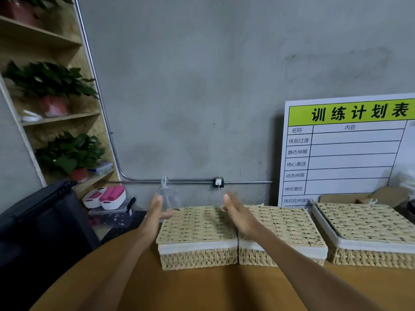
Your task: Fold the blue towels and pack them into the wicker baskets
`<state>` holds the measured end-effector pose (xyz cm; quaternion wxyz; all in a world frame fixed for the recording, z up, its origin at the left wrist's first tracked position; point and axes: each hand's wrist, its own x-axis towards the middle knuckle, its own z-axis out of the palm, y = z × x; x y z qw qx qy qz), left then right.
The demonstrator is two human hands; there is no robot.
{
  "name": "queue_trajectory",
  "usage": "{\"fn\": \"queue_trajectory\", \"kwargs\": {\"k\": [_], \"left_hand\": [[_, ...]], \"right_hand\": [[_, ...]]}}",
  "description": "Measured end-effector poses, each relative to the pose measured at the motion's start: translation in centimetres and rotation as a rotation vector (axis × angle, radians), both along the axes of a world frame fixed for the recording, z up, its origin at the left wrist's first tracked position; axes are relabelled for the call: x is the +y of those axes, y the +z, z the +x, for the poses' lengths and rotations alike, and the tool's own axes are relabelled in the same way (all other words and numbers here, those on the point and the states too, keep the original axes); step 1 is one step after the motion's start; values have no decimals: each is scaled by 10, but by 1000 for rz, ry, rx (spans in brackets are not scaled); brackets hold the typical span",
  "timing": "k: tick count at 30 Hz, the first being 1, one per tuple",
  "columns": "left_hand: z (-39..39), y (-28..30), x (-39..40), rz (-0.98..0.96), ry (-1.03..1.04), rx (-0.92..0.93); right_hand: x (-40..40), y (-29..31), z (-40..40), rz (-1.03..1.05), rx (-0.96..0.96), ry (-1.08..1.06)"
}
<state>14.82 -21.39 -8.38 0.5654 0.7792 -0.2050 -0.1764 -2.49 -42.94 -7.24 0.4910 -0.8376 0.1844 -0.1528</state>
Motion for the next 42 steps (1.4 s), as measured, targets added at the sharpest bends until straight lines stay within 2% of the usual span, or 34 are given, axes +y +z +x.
{"fn": "queue_trajectory", "kwargs": {"k": [3, 5, 11, 20, 33, 35, 39, 42], "left_hand": [[-22, -3, 4, 259, -131, -245], [-32, -7, 5, 419, -192, -379], [-35, -32, 0, 638, -210, -590], [-31, -41, -7, 634, -176, -664], [-29, -49, -13, 550, -191, -721], [-28, -47, -15, 595, -212, -733], [-30, -32, -14, 829, -200, -798], [-52, -9, -15, 800, -188, -807]], "right_hand": [[10, -10, -7, -273, 186, 51], [12, -18, -7, -421, 226, 50], [11, -31, -6, -545, 244, 77], [-9, -33, -25, -657, 254, 36], [-33, -52, -29, -852, 221, 121], [-32, -49, -31, -864, 230, 131], [-29, -36, -41, -780, 243, 139], [-28, -14, -60, -764, 234, 71]]}}
